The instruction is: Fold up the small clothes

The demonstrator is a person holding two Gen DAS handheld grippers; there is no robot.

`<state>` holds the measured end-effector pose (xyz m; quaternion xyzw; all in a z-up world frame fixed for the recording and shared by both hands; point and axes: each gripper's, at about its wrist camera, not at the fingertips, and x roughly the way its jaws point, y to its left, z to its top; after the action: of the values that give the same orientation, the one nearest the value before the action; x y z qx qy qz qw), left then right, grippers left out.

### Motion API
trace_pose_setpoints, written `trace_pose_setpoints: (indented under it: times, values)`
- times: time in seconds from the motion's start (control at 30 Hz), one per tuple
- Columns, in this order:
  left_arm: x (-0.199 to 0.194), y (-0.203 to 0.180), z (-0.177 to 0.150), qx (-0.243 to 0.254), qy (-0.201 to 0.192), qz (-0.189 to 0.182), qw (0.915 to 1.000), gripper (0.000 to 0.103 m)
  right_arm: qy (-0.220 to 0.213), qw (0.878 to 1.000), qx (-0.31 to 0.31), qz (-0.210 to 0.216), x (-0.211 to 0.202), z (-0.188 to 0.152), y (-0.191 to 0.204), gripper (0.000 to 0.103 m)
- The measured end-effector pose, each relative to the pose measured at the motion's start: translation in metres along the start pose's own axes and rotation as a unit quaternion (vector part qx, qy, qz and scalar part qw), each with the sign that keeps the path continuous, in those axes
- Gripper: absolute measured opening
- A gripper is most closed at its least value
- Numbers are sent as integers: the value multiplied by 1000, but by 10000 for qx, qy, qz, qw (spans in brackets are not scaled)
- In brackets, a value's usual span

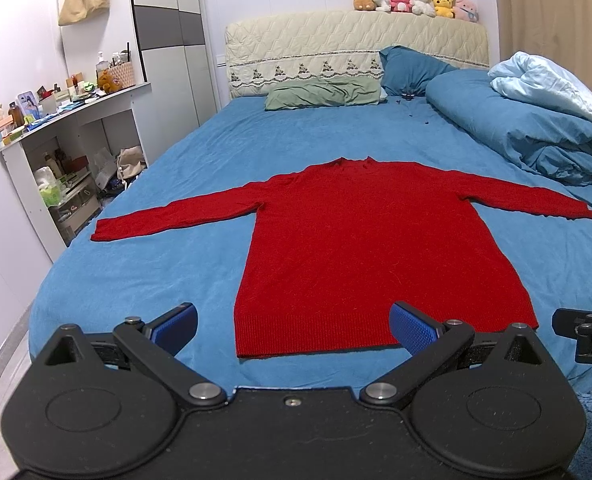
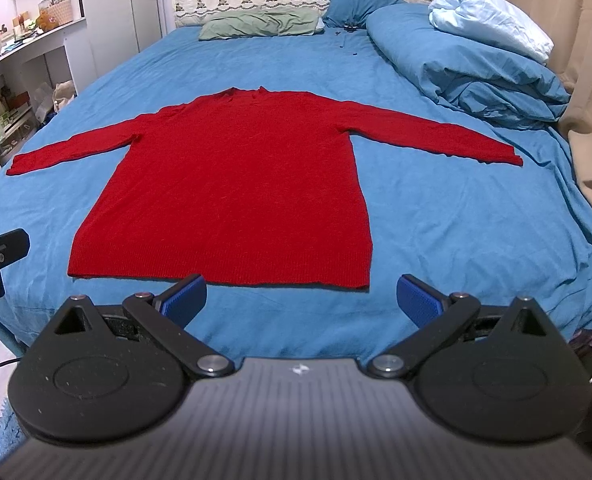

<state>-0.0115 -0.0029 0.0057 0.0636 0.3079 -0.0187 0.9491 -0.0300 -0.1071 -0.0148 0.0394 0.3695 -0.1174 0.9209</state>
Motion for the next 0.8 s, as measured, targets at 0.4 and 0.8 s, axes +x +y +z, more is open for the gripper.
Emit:
trace_pose_setpoints:
  times: [0.4,0.8]
  values:
    - [-1,1,0,-4,0,19,10000,103,0,10000,-4,10,0,1,-1,103]
    - [6,-9,38,63,-113,-217,9997,103,-140,9998,103,41,-3,22,-12,103]
